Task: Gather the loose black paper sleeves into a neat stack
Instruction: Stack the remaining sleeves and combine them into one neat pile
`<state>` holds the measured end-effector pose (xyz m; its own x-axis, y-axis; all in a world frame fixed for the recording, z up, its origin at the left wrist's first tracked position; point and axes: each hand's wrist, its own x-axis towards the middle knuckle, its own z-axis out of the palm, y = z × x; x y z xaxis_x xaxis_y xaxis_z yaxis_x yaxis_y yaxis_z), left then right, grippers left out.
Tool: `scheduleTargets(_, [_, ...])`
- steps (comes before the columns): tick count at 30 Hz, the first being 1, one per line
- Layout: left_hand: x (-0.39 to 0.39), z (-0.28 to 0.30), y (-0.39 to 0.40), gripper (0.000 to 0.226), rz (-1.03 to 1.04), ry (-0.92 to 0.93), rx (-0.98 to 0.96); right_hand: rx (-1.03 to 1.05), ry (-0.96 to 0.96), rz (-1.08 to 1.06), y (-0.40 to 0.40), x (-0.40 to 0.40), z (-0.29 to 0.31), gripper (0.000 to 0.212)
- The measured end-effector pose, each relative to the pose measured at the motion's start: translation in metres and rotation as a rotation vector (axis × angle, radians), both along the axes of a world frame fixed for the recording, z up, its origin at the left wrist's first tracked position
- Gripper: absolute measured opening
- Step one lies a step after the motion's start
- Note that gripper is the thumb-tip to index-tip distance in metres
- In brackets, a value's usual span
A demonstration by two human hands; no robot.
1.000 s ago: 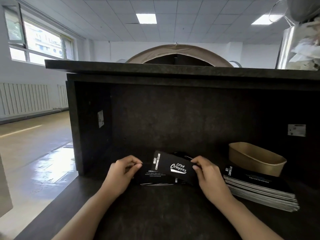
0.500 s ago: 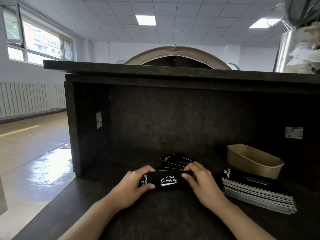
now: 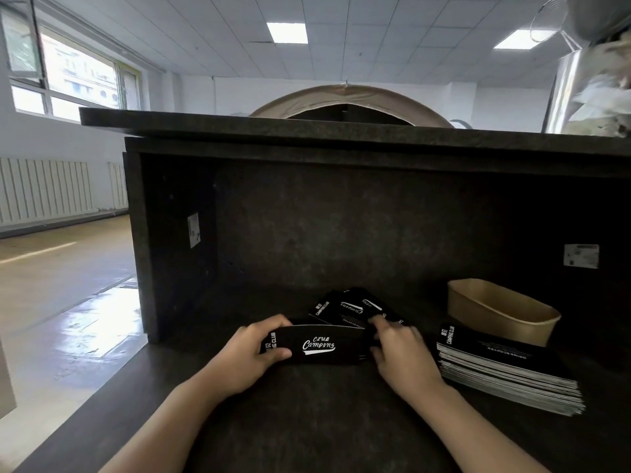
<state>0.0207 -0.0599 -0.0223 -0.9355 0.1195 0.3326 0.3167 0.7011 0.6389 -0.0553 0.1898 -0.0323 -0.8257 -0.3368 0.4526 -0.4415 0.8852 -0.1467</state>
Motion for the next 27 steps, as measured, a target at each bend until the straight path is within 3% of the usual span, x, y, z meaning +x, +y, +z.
scheduleTargets(4, [0.0,-0.001,-0.001,0.02,0.0,0.004,-0.007,-0.016,0.03,0.03,0.002,-0.002,-0.001,0.053])
scheduleTargets(9, [0.001,-0.001,-0.001,0.019,0.0,0.002,-0.004,-0.106,-0.219,-0.017,0.002,-0.012,-0.007,0.057])
scheduleTargets(13, [0.001,-0.001,0.0,0.019,0.028,0.019,-0.014,-0.054,-0.059,0.008,0.003,-0.011,-0.005,0.029])
scheduleTargets(16, [0.001,-0.001,-0.001,0.018,0.074,0.04,-0.024,-0.08,0.026,-0.008,0.003,-0.006,-0.004,0.02])
scheduleTargets(18, [0.0,-0.002,-0.001,0.021,0.091,0.038,-0.025,-0.169,0.099,-0.016,0.002,-0.002,-0.002,0.016])
scheduleTargets(21, [-0.001,-0.003,-0.002,0.039,0.113,0.034,-0.012,-0.357,0.17,0.146,0.003,0.003,0.003,0.019])
scheduleTargets(24, [-0.003,-0.006,-0.002,0.065,0.131,0.097,-0.01,-0.523,-0.033,0.349,0.005,0.008,0.005,0.029])
scheduleTargets(27, [-0.002,-0.01,0.004,0.065,0.077,0.127,-0.008,-0.549,-0.255,0.471,0.004,0.011,0.003,0.041])
